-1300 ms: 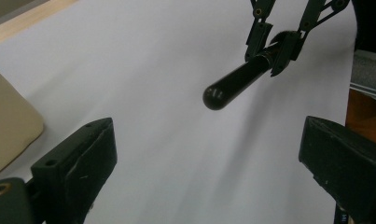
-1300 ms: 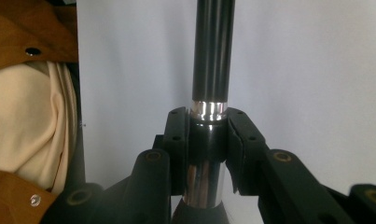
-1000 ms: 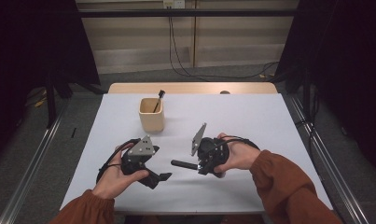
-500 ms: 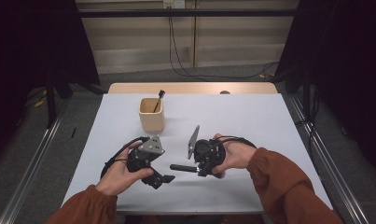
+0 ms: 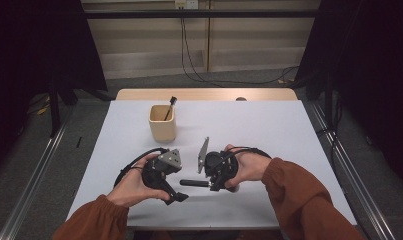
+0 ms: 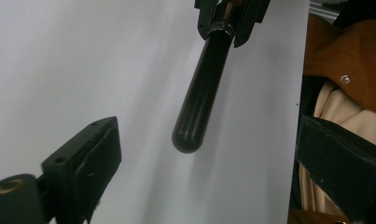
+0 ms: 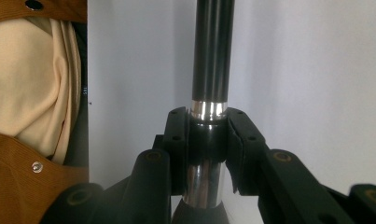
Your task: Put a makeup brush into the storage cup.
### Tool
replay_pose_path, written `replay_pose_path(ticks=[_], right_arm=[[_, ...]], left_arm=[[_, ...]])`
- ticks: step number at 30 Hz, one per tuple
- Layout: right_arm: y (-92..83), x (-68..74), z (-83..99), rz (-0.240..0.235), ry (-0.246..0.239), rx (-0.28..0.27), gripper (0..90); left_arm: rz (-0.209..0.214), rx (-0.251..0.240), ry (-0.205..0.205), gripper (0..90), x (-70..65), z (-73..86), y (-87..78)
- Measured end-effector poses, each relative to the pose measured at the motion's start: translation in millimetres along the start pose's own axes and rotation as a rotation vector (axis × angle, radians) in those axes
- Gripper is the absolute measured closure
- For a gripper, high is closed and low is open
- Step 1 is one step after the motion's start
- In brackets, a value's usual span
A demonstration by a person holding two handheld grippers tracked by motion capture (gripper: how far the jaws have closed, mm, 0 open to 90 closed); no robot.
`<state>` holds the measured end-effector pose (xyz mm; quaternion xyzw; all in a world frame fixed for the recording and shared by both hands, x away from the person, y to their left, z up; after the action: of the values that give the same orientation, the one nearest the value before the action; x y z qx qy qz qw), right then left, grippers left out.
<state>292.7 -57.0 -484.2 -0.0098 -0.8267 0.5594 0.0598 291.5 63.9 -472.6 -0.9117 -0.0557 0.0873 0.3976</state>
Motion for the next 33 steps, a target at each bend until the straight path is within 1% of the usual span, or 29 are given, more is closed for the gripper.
replay_pose_path(ticks=[2,3,5,7,9,10,12,14,15,16,17,18,19,20,24,26,27,28,29,32,33], right_arm=[[0.2,0.1,-0.5,0.0,-0.002,-0.002,72.4],[0.2,0.0,-0.5,0.001,-0.003,-0.003,72.3],[-0.2,0.3,-0.8,0.005,-0.004,-0.005,72.4],[0.3,1.2,-2.0,-0.001,-0.005,-0.016,72.4],[0.7,1.3,-2.4,-0.002,-0.015,-0.012,72.4],[1.4,1.9,-2.6,-0.002,-0.01,-0.011,72.4],[2.8,2.1,-3.0,-0.008,-0.018,-0.011,72.4],[3.6,2.6,-3.5,-0.006,-0.016,-0.009,72.4],[4.1,2.7,-4.2,-0.009,-0.022,-0.014,72.4],[4.2,2.9,-4.5,-0.008,-0.024,-0.015,72.4],[4.5,3.2,-5.0,-0.007,-0.025,-0.02,72.4],[4.3,3.5,-5.1,-0.006,-0.026,-0.018,72.4],[4.5,3.6,-5.3,-0.005,-0.027,-0.018,72.4],[4.4,3.5,-5.5,-0.004,-0.028,-0.02,72.4],[3.7,3.5,-5.8,-0.004,-0.037,-0.021,72.4],[3.9,3.3,-6.0,-0.001,-0.039,-0.025,72.4],[3.7,3.5,-6.0,-0.001,-0.039,-0.025,72.4],[3.8,3.3,-6.3,0.002,-0.042,-0.028,72.4],[3.8,3.3,-6.4,0.002,-0.041,-0.028,72.4],[3.8,3.3,-6.8,0.004,-0.041,-0.032,72.4],[3.7,3.8,-6.7,0.003,-0.038,-0.031,72.4]], left_arm=[[0.001,0.011,0.008,11.8,-1.4,0.8,1.8],[0.011,0.017,0.017,12.3,-2.3,1.2,2.3],[0.015,0.023,0.026,17.5,-2.7,1.4,3.5],[0.02,0.029,0.022,22.8,-2.9,1.2,4.5],[0.021,0.019,0.02,28.1,-3.7,-0.4,5.1],[0.022,0.017,0.023,31.0,-4.1,-1.1,5.5],[0.023,0.024,0.025,34.4,-3.8,-1.3,6.0],[0.019,0.025,0.02,38.6,-2.9,-1.2,7.6],[0.022,0.026,0.015,40.9,-2.9,-1.2,8.2],[0.037,0.032,0.019,43.8,-3.2,-1.1,8.2],[0.04,0.03,0.02,47.2,-3.3,-1.3,8.9],[0.037,0.024,0.014,47.2,-3.0,-1.8,9.9],[0.037,0.017,0.007,49.2,-3.2,-2.2,10.7],[0.038,0.02,0.01,51.3,-2.9,-1.8,11.2],[0.033,0.024,0.012,55.1,-0.4,-1.3,13.6],[0.048,0.028,0.009,58.4,-0.1,-1.3,13.9],[0.042,0.025,0.011,59.4,1.1,-1.5,14.8],[0.043,0.023,0.007,60.1,1.0,-1.6,15.9],[0.048,0.03,0.013,61.2,1.0,-1.2,16.5],[0.044,0.025,0.017,63.1,1.1,-1.7,18.4],[0.035,0.017,0.017,64.3,1.8,-2.3,18.4]])
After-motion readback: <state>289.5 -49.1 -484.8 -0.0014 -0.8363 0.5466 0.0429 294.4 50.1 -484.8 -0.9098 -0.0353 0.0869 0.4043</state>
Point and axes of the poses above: each handheld gripper's, and its own axes: y roughly forward along the jaws, z roughly out of its underside, x roughly to its left, the point moved 9 cm from there along y, roughly forward along the jaws, and after that the axes turned 7 degrees about -x, right-handed, at the moved point
